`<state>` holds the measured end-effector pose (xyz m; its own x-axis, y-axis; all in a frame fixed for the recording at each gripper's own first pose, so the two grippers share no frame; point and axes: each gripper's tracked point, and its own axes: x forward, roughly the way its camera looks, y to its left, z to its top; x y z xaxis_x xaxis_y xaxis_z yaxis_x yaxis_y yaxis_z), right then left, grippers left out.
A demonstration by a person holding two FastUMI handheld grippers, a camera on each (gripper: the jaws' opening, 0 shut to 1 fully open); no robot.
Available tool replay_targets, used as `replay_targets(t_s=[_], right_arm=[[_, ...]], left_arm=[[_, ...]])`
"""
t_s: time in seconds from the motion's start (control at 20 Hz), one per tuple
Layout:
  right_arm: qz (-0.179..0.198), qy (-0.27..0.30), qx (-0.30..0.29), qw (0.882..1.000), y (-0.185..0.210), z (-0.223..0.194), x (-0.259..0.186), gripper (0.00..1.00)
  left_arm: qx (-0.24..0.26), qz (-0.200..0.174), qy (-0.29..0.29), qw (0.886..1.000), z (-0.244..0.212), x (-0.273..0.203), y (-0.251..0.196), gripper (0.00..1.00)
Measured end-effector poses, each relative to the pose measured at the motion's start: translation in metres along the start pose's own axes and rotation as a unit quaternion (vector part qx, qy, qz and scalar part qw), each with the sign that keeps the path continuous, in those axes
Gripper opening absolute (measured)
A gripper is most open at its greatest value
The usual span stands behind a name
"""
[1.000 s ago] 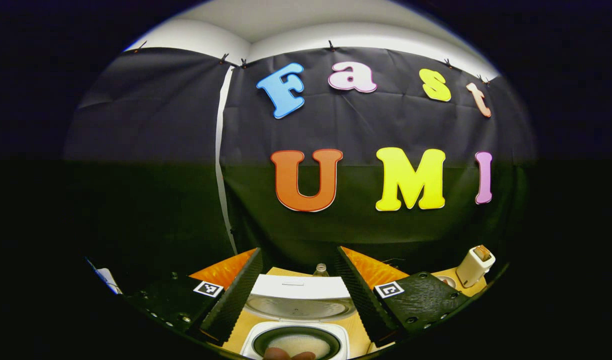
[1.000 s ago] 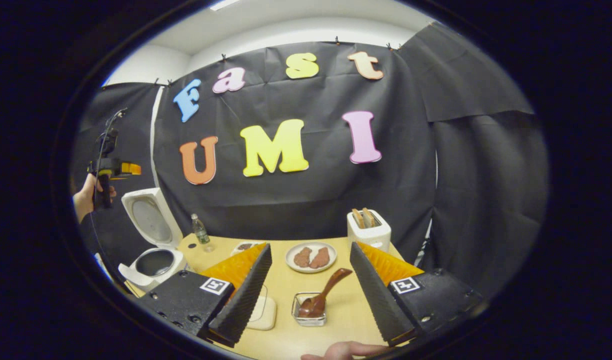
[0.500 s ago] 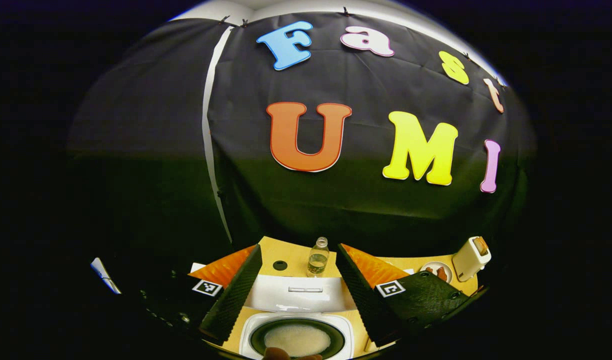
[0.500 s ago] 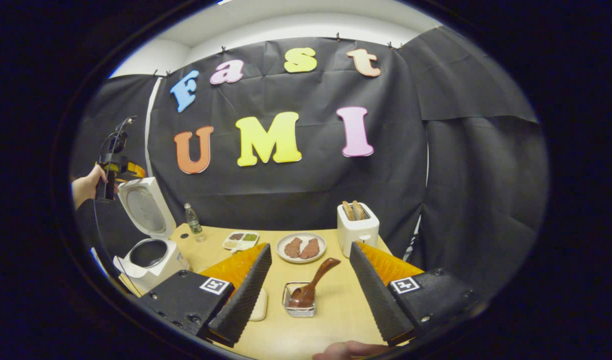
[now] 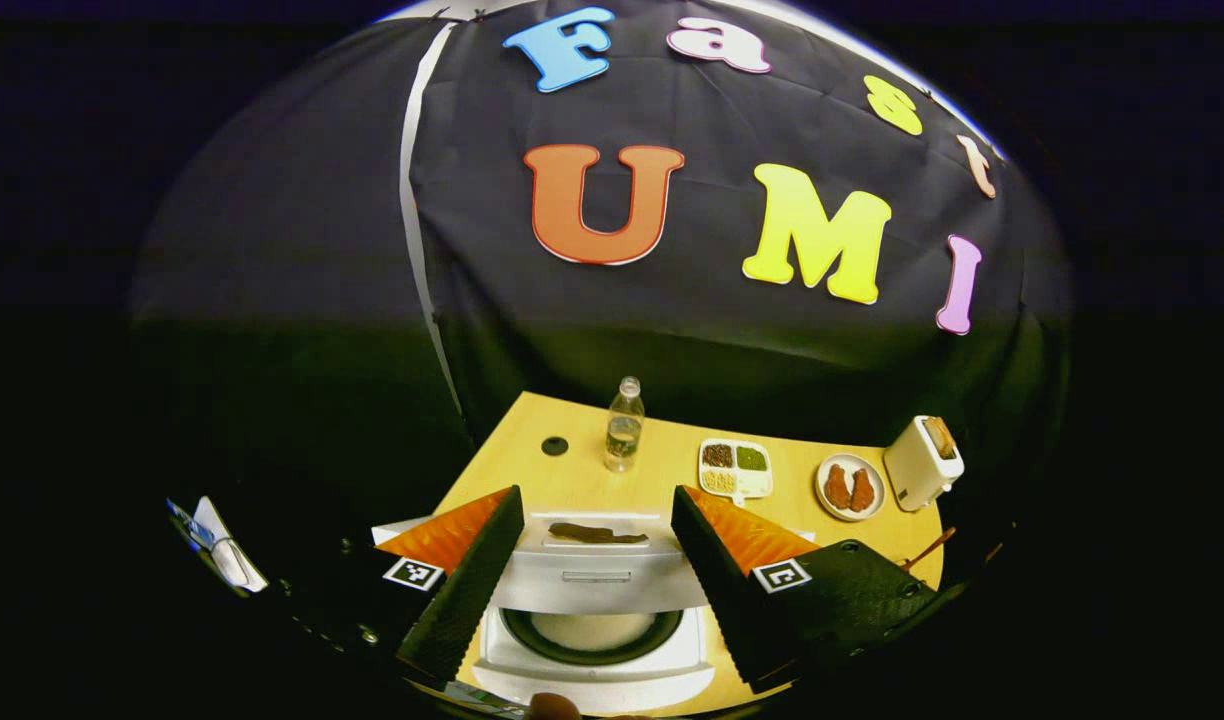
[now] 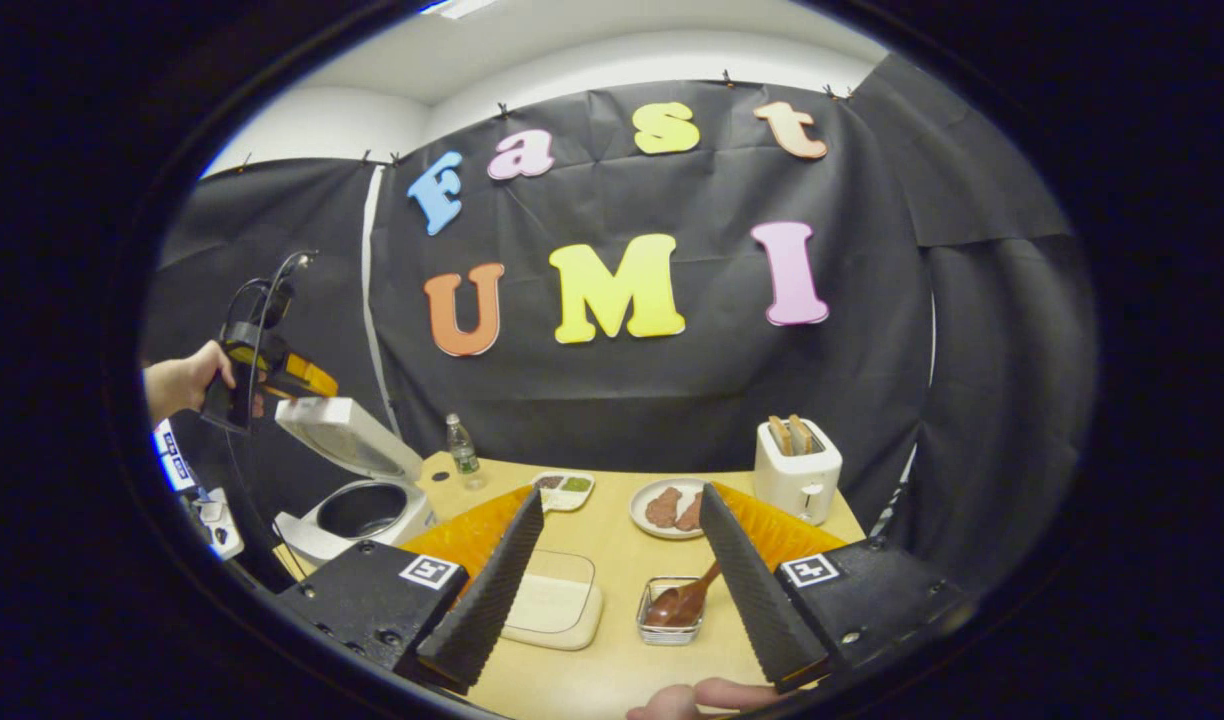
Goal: Close the left gripper, press the button to open the rice cooker; take a wooden spoon from the chopstick holder with the right hand, scoop a spoonful of rice and pour it into the rice cooker, then put the wooden spoon back into the chopstick holder.
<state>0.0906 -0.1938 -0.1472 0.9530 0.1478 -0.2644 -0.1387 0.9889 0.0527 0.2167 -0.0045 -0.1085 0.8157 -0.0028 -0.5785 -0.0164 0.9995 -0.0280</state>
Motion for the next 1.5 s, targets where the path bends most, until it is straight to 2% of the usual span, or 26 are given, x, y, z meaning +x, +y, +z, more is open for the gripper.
replay_targets(t_s=[0.35,0.4,0.45,0.5,0.55,0.75,0.9,1.05,1.2,1.25,1.3,1.45,1.5], right_arm=[[0.013,-0.013,0.001,1.000,0.024,0.003,-0.017,1.00],[0.013,-0.014,-0.007,1.000,0.025,0.002,-0.022,1.00],[0.008,-0.015,-0.017,1.000,0.024,0.001,-0.026,0.96],[0.004,-0.014,-0.021,1.000,0.022,-0.002,-0.031,1.00],[0.003,-0.010,-0.018,1.000,0.023,-0.005,-0.034,1.00],[-0.010,-0.008,-0.004,1.000,0.011,-0.005,-0.042,1.00],[-0.015,-0.002,0.009,1.000,0.007,-0.008,-0.040,1.00],[-0.014,-0.011,0.012,1.000,0.006,-0.003,-0.035,1.00],[-0.001,-0.007,0.021,1.000,0.014,-0.009,-0.028,1.00],[0.006,-0.005,0.026,1.000,0.018,-0.010,-0.025,0.96],[0.015,-0.004,0.032,0.999,0.025,-0.011,-0.021,1.00],[0.041,-0.009,0.030,0.999,0.042,-0.002,-0.007,1.00],[0.048,-0.014,0.025,0.998,0.046,0.003,-0.004,0.96]], left_arm=[[-0.019,-0.013,0.084,0.996,-0.127,-0.013,-0.004,0.97],[-0.024,-0.012,0.091,0.996,-0.138,-0.009,-0.002,0.97],[-0.030,-0.010,0.097,0.995,-0.146,-0.004,0.001,0.97],[-0.036,-0.008,0.102,0.994,-0.152,-0.001,0.003,0.97],[-0.039,-0.005,0.108,0.993,-0.159,0.002,0.005,0.97],[-0.026,0.004,0.128,0.991,-0.176,0.008,0.008,0.96],[0.007,0.027,0.138,0.990,-0.180,0.016,0.019,0.96],[0.002,0.029,0.134,0.991,-0.180,0.014,0.014,0.98],[0.004,0.026,0.124,0.992,-0.181,0.014,0.009,0.99],[0.008,0.028,0.122,0.992,-0.182,0.015,0.008,0.99],[0.012,0.029,0.110,0.993,-0.178,0.013,0.009,0.98],[0.007,0.032,0.095,0.995,-0.174,0.007,0.010,0.95],[0.002,0.032,0.096,0.995,-0.175,0.004,0.010,0.94]])
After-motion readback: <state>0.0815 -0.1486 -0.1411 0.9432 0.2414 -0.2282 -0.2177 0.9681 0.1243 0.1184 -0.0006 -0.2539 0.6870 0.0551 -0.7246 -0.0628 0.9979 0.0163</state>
